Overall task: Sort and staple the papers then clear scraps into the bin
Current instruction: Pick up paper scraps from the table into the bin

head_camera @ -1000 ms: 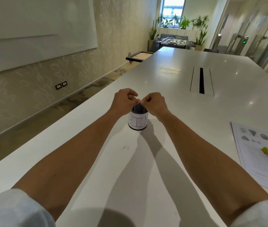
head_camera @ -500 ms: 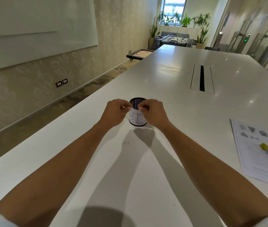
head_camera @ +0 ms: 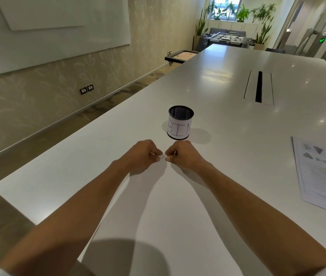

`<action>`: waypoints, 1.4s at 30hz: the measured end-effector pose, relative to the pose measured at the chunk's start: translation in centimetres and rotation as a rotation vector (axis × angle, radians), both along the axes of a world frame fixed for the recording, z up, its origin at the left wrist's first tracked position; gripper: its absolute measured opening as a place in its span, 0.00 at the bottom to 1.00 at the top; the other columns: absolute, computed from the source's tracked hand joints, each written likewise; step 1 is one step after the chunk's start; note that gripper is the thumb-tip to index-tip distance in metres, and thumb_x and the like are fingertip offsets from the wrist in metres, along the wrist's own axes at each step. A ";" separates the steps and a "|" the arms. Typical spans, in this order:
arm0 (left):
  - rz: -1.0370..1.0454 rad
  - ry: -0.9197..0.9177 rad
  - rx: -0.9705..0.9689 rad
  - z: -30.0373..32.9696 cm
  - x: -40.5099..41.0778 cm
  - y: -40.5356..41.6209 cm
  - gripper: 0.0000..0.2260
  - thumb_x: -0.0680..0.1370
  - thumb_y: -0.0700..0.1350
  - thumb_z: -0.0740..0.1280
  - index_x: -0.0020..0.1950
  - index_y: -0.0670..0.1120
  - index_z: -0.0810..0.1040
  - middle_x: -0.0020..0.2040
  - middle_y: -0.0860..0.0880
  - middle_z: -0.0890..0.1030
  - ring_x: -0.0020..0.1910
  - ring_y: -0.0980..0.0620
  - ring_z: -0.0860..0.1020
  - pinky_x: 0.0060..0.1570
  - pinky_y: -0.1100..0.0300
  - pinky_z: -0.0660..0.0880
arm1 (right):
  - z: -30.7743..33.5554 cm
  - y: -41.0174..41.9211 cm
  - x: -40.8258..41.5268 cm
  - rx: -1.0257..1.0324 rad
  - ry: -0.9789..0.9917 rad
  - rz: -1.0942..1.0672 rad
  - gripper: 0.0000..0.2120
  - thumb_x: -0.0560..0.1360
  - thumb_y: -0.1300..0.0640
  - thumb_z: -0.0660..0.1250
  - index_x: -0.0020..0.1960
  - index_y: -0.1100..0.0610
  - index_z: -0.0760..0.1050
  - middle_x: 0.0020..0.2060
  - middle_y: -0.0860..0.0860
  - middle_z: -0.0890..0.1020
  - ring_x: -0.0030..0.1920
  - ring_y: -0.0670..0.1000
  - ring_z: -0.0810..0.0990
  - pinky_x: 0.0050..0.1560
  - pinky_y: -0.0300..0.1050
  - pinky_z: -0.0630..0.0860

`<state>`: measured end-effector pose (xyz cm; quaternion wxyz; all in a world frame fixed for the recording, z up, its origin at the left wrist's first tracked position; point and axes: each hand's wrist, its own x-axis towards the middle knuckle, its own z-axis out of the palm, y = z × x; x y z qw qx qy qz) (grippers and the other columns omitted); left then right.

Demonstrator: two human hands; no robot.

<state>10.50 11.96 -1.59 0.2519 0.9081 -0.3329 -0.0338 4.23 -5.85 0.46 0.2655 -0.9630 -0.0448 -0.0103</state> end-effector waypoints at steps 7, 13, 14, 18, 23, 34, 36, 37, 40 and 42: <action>0.055 0.013 0.018 0.6 0.0 -1.1 0.06 0.72 0.47 0.74 0.48 0.49 0.85 0.41 0.58 0.75 0.37 0.59 0.74 0.38 0.66 0.68 | 0.1 0.8 0.2 -0.029 -0.032 -0.014 0.05 0.72 0.63 0.71 0.45 0.62 0.84 0.42 0.55 0.86 0.42 0.53 0.82 0.44 0.41 0.74; 0.114 0.033 0.045 0.7 -0.1 -1.7 0.06 0.72 0.47 0.74 0.47 0.48 0.85 0.47 0.51 0.81 0.42 0.52 0.78 0.46 0.57 0.76 | 0.2 1.1 0.1 -0.080 -0.005 -0.029 0.06 0.72 0.65 0.68 0.45 0.61 0.84 0.40 0.54 0.85 0.42 0.55 0.81 0.46 0.48 0.79; 0.121 0.032 0.041 0.8 -0.2 -1.8 0.05 0.73 0.47 0.73 0.46 0.48 0.85 0.47 0.50 0.82 0.42 0.51 0.78 0.46 0.56 0.77 | 0.2 1.1 0.1 -0.082 -0.008 -0.033 0.07 0.72 0.65 0.67 0.45 0.60 0.83 0.41 0.55 0.84 0.43 0.55 0.81 0.46 0.49 0.79; 0.148 0.021 0.055 1.3 -0.5 -2.5 0.05 0.74 0.44 0.71 0.47 0.45 0.85 0.47 0.47 0.83 0.43 0.46 0.80 0.47 0.55 0.77 | 0.4 1.5 -0.1 -0.116 -0.019 -0.037 0.09 0.72 0.66 0.65 0.46 0.60 0.83 0.44 0.57 0.83 0.44 0.58 0.80 0.45 0.48 0.77; 0.137 -0.013 0.109 1.7 -0.8 -2.7 0.06 0.76 0.43 0.68 0.49 0.44 0.84 0.49 0.45 0.83 0.45 0.45 0.80 0.49 0.52 0.77 | 0.5 1.7 -0.3 -0.116 -0.007 -0.053 0.10 0.72 0.67 0.63 0.47 0.61 0.82 0.46 0.57 0.83 0.45 0.59 0.80 0.48 0.51 0.78; 0.064 -0.124 0.251 1.0 -0.7 -2.6 0.06 0.76 0.39 0.64 0.46 0.46 0.79 0.43 0.51 0.74 0.40 0.47 0.76 0.41 0.54 0.75 | 0.5 2.1 -0.3 -0.120 0.084 -0.104 0.07 0.73 0.63 0.65 0.49 0.61 0.79 0.49 0.57 0.82 0.49 0.58 0.80 0.50 0.52 0.79; 0.027 -0.152 0.261 0.8 -0.7 -2.4 0.05 0.76 0.38 0.63 0.44 0.47 0.76 0.43 0.51 0.71 0.40 0.48 0.74 0.40 0.56 0.73 | 0.4 2.1 -0.2 -0.093 0.099 -0.110 0.07 0.73 0.63 0.65 0.50 0.61 0.78 0.49 0.56 0.82 0.49 0.57 0.80 0.51 0.52 0.78; 0.008 -0.163 0.259 0.7 -0.7 -2.2 0.05 0.76 0.37 0.63 0.45 0.47 0.75 0.43 0.51 0.71 0.41 0.49 0.72 0.40 0.56 0.72 | 0.4 2.0 -0.2 -0.082 0.103 -0.112 0.07 0.72 0.64 0.65 0.50 0.61 0.78 0.49 0.56 0.82 0.50 0.57 0.80 0.51 0.52 0.78; -0.023 -0.184 0.245 0.4 -1.0 -2.0 0.06 0.76 0.36 0.62 0.45 0.47 0.72 0.44 0.50 0.70 0.41 0.50 0.70 0.40 0.55 0.71 | 0.2 1.9 -0.3 -0.040 0.095 -0.134 0.08 0.73 0.65 0.63 0.49 0.61 0.78 0.49 0.56 0.82 0.50 0.55 0.79 0.51 0.50 0.78; -0.011 -0.172 0.217 0.2 -1.1 -1.9 0.07 0.75 0.35 0.62 0.44 0.47 0.70 0.44 0.49 0.71 0.41 0.49 0.71 0.40 0.56 0.72 | 0.1 1.8 -0.3 0.003 0.074 -0.152 0.09 0.75 0.65 0.60 0.48 0.62 0.78 0.49 0.56 0.83 0.50 0.54 0.79 0.50 0.47 0.77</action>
